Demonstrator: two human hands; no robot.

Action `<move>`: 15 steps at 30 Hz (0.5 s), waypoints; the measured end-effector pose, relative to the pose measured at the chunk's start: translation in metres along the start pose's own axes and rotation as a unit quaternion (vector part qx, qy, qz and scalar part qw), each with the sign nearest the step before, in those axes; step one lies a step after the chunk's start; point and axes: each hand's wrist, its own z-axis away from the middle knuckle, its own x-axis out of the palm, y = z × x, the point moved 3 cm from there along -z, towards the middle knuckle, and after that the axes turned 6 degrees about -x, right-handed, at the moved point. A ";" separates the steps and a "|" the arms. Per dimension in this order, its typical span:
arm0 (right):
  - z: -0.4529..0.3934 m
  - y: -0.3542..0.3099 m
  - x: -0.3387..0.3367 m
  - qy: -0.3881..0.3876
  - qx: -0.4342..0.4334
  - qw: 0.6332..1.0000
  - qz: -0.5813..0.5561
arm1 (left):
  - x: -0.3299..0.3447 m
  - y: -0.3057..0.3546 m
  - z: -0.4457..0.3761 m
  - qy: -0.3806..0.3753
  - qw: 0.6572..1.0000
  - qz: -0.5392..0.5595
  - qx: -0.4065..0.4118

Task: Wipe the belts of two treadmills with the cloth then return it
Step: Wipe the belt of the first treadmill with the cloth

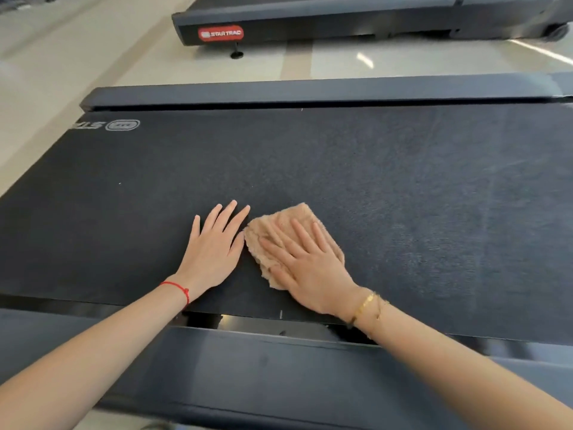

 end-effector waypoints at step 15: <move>-0.069 0.020 -0.013 0.009 0.172 0.985 -0.008 | 0.002 -0.045 -0.029 0.026 0.999 0.045 0.000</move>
